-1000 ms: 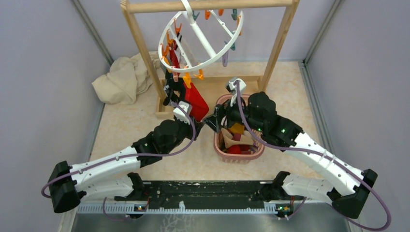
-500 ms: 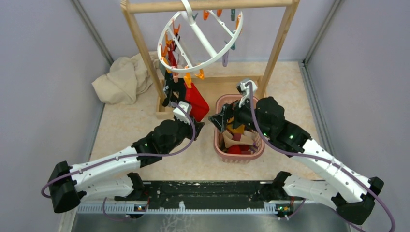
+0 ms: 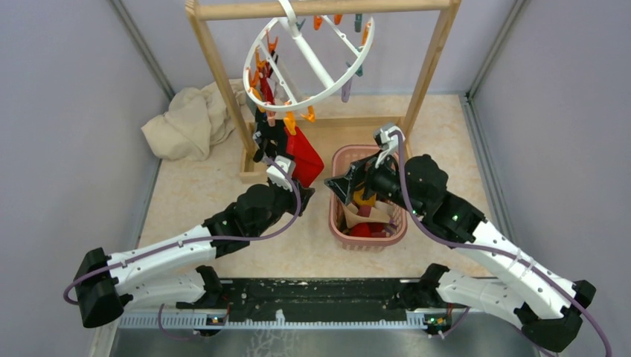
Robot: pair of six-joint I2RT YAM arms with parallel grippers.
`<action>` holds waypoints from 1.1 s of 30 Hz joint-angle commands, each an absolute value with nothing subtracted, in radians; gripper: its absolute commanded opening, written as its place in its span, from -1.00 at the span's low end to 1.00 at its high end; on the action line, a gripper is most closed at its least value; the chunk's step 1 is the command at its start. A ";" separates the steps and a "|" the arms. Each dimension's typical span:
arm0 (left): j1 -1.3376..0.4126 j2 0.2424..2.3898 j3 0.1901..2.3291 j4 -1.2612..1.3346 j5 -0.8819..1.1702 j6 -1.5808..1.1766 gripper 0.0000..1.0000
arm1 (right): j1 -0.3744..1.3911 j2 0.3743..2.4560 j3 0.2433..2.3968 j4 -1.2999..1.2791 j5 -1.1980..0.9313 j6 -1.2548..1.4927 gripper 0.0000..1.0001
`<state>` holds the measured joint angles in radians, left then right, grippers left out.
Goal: Remove the socks clipped to the hanger
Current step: Remove the sock from the hanger.
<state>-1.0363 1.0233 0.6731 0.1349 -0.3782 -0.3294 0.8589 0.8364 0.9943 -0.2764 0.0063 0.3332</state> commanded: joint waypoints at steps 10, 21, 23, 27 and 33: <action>-1.035 1.009 0.690 0.156 -0.374 -0.344 -0.34 | 0.856 0.860 1.015 -0.245 0.011 0.320 0.93; -1.035 1.009 0.689 0.160 -0.373 -0.347 -0.33 | 0.856 0.863 1.007 -0.252 0.014 0.323 0.93; -1.035 1.008 0.688 0.160 -0.373 -0.347 -0.33 | 0.856 0.862 1.007 -0.252 0.015 0.323 0.93; -1.035 1.008 0.687 0.160 -0.373 -0.347 -0.33 | 0.856 0.868 1.009 -0.253 0.008 0.324 0.92; -1.035 1.009 0.692 0.157 -0.371 -0.342 -0.32 | 0.856 0.873 1.012 -0.250 0.005 0.325 0.85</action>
<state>-1.0363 1.0229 0.6731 0.1349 -0.3775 -0.3405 0.8589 0.8726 0.9947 -0.2787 0.0063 0.3332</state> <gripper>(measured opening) 0.336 0.938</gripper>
